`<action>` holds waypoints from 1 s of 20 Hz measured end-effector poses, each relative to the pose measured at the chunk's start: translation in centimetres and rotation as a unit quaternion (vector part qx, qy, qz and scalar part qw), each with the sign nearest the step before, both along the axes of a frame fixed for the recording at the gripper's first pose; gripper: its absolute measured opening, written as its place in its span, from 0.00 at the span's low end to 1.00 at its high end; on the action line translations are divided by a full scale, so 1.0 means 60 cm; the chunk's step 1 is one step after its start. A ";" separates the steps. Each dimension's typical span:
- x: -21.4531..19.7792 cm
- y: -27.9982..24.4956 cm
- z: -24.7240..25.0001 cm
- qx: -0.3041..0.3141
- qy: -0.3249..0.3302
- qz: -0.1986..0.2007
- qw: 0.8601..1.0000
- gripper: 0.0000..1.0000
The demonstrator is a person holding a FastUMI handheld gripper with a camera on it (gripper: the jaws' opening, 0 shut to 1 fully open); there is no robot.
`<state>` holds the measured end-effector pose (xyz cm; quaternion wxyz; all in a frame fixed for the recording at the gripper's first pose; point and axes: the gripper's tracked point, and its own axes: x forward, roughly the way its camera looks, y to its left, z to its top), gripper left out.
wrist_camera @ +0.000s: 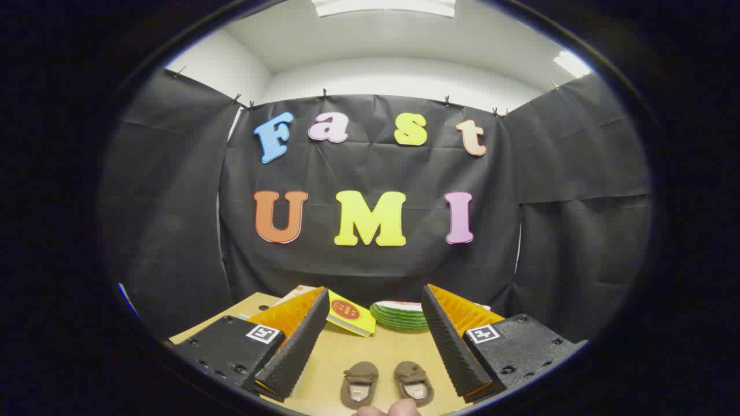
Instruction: Open the storage box then place both shoes into the box .Put the left shoe in first, then the right shoe, with the right side of both shoes facing outward in a uniform manner.
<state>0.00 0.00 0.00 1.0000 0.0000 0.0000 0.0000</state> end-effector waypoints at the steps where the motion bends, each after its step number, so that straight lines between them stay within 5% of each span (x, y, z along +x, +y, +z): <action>1: -0.001 -0.002 0.002 0.004 0.002 -0.001 1.000 1.00; 20: 0.018 -0.001 -0.014 0.028 0.027 0.003 0.999 1.00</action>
